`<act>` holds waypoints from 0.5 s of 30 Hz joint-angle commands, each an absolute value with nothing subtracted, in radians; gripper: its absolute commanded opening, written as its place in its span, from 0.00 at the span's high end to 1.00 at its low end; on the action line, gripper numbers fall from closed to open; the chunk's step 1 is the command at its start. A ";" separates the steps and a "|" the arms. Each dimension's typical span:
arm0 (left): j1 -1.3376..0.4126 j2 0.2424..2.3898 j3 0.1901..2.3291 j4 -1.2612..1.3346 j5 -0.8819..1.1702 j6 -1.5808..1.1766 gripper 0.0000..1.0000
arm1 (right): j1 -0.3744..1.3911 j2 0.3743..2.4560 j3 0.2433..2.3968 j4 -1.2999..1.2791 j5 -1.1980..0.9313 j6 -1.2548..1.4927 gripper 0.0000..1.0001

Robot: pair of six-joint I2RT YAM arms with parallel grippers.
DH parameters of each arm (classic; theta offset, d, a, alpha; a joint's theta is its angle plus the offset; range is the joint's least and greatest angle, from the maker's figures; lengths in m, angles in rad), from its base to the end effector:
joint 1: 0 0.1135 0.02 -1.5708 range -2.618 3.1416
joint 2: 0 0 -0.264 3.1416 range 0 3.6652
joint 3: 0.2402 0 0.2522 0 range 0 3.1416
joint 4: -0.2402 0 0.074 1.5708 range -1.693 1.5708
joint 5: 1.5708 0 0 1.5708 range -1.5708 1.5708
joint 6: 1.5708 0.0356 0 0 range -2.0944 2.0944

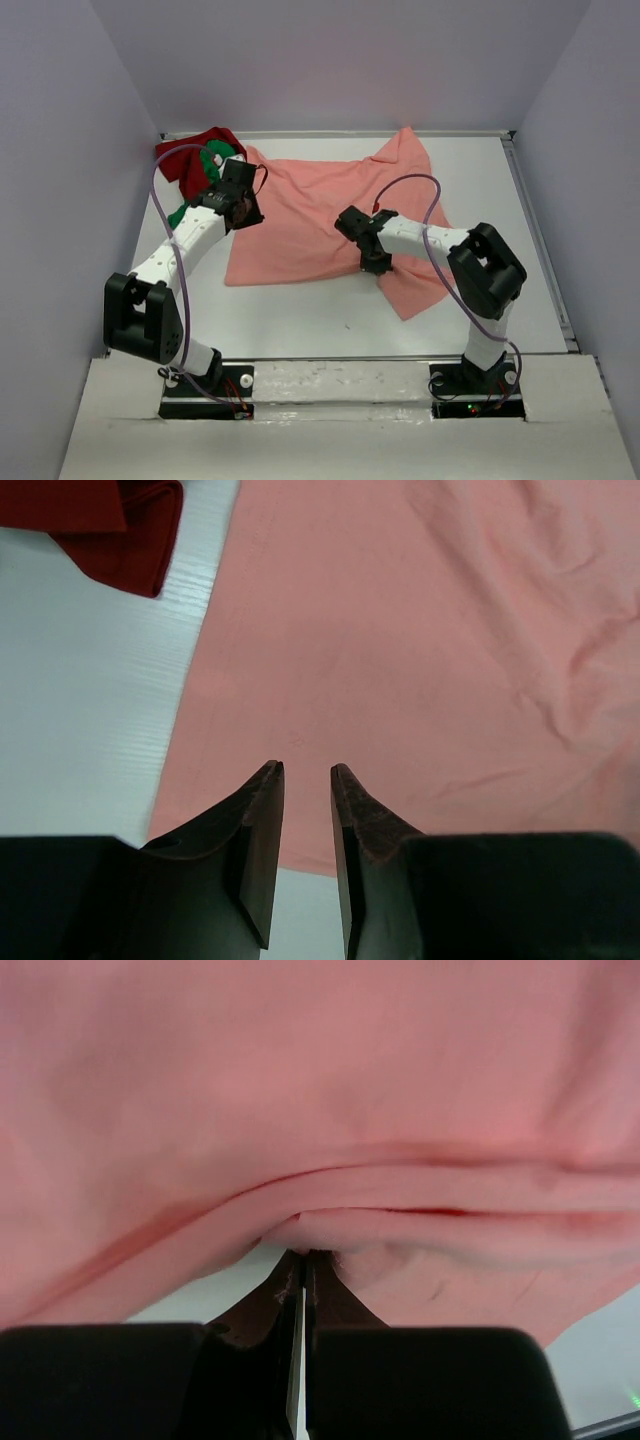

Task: Fold and stack the t-shirts
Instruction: Flatten the tshirt out

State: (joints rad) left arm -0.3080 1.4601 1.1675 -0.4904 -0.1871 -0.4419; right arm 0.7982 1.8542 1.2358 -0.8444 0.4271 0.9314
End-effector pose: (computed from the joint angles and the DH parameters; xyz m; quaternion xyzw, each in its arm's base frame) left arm 0.3069 -0.0907 0.2858 -0.0973 0.9149 -0.0597 0.3872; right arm 0.2476 0.2329 0.1681 0.0764 0.9729 -0.0972 0.1953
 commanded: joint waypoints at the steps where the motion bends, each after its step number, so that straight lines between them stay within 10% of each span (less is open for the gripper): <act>1: -0.337 1.439 1.206 -0.497 -0.190 -0.436 0.64 | 0.723 1.910 1.370 -0.785 0.494 0.770 1.00; 15: -0.360 1.471 1.215 -0.497 -0.186 -0.437 0.64 | 0.529 2.109 1.699 -0.765 0.382 0.511 1.00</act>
